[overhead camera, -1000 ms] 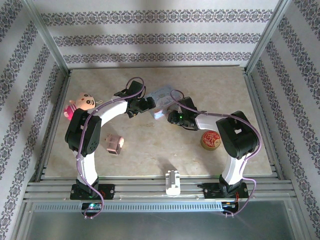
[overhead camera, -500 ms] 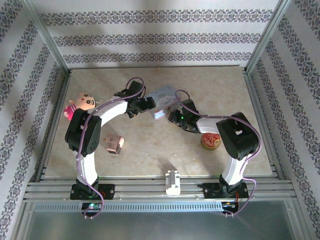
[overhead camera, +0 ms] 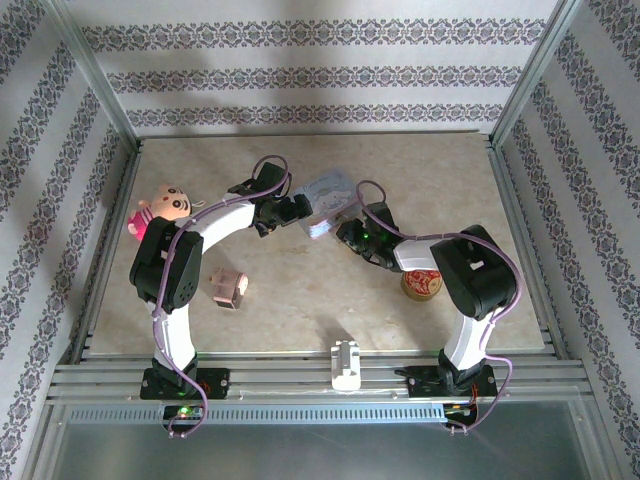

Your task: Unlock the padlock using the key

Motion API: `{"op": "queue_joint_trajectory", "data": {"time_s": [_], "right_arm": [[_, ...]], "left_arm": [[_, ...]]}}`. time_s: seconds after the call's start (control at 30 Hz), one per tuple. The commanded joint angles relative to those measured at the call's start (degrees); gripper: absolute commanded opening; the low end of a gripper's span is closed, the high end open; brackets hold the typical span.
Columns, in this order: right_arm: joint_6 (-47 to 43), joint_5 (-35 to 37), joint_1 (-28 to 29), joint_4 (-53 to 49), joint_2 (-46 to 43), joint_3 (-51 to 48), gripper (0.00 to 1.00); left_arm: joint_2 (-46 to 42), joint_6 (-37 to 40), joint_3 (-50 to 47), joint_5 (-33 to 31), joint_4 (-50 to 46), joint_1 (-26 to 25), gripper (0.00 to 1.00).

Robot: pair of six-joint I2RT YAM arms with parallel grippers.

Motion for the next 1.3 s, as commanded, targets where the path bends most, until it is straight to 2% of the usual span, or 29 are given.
{"op": "queue_joint_trajectory", "data": {"time_s": [0.0,0.33,1.07,1.27], "right_arm": [[2.8,0.8,0.4,6.3,1.4,-0.6,0.02],[7.8,1.5,-0.3,15.8,3.8,-3.3,0.02],[8.6,3.1,-2.7,19.2,1.7,-4.9,0.02],[6.6,3.1,-2.7,16.5,-2.2,-7.3,0.02]], "left_arm": [[1.0,0.2,-2.5,0.1,-4.2,0.4,1.0],[0.7,0.2,-3.0,0.3,-4.1,0.4,1.0],[1.2,-0.1,-3.7,0.9,-3.8,1.8,1.0],[2.0,-0.1,-1.8,1.5,-3.0,3.1,0.85]]}}
